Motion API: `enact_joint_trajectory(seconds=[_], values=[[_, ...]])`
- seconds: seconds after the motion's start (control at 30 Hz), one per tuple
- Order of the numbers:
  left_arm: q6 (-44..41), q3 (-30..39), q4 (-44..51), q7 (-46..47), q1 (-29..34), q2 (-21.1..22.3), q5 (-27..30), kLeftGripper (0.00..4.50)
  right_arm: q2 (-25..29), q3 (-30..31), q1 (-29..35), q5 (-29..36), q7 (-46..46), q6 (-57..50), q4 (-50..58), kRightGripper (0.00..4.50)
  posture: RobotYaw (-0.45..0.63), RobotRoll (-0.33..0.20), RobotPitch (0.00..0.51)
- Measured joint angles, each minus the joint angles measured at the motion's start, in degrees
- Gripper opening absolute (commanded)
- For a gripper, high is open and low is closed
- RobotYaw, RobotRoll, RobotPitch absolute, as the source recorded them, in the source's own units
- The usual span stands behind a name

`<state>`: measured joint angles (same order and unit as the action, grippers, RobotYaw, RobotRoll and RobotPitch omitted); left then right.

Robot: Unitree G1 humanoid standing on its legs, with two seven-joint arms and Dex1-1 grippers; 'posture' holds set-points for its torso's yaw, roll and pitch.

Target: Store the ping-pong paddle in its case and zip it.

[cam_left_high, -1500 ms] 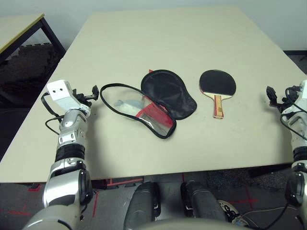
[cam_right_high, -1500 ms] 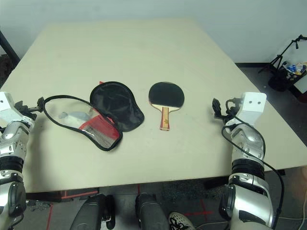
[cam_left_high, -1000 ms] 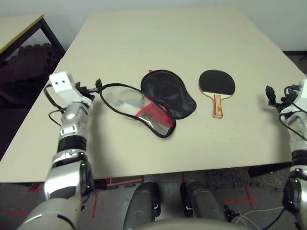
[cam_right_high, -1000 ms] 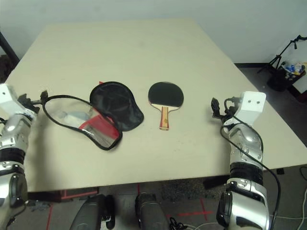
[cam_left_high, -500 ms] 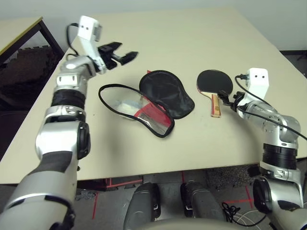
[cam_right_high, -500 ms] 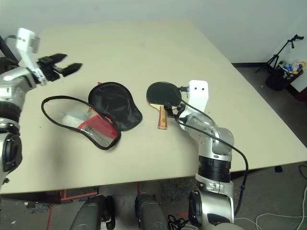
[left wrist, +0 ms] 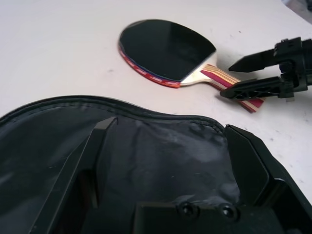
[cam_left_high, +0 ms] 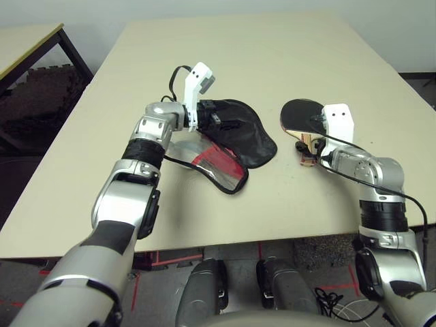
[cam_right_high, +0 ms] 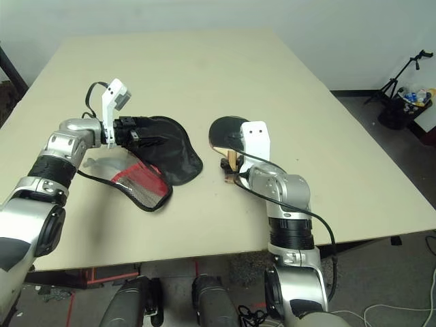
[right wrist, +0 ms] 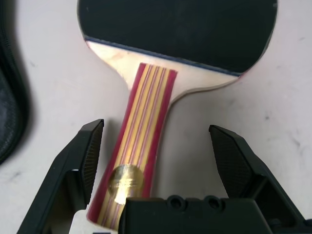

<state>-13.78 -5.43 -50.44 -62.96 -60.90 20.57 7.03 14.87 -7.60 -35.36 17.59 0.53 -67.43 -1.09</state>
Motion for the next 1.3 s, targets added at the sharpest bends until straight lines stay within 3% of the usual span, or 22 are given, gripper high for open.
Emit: enact_joint_trajectory(seconds=[0.27,0.37,0.53,0.7,0.9,1.3], values=[[0.01,-0.21,0.79,-0.14,0.06,-0.85,-0.35,4.5,-2.01,-0.21,-1.1,-2.41,0.55,0.26,-1.98,1.96,-0.02,0.0,0.087],[0.02,-0.1,0.81,0.24,0.09,-1.09,-0.34,4.5,-2.15,-0.57,-1.29,-3.5,0.87,1.08,-2.73,1.25,-0.02,0.0,0.088],[0.45,2.53,0.68,4.68,-0.58,-1.37,0.29,4.5,-0.46,1.72,-2.29,-4.97,-1.45,2.96,-4.12,1.25,-0.03,0.0,0.09],[0.84,6.02,0.59,9.12,-3.05,-1.1,1.77,4.5,0.76,4.55,-7.96,-5.0,-5.42,2.56,-3.84,1.25,-0.03,0.0,0.093],[1.37,7.84,-0.64,11.56,-3.49,1.94,2.09,4.5,-1.15,8.21,-12.5,-4.46,-9.35,-0.36,-3.35,1.25,-0.01,0.0,0.096],[1.45,9.71,0.84,13.29,-2.7,5.31,2.38,4.5,-7.22,10.36,-13.38,-5.13,-10.21,3.75,-3.26,1.2,0.01,0.0,0.106]])
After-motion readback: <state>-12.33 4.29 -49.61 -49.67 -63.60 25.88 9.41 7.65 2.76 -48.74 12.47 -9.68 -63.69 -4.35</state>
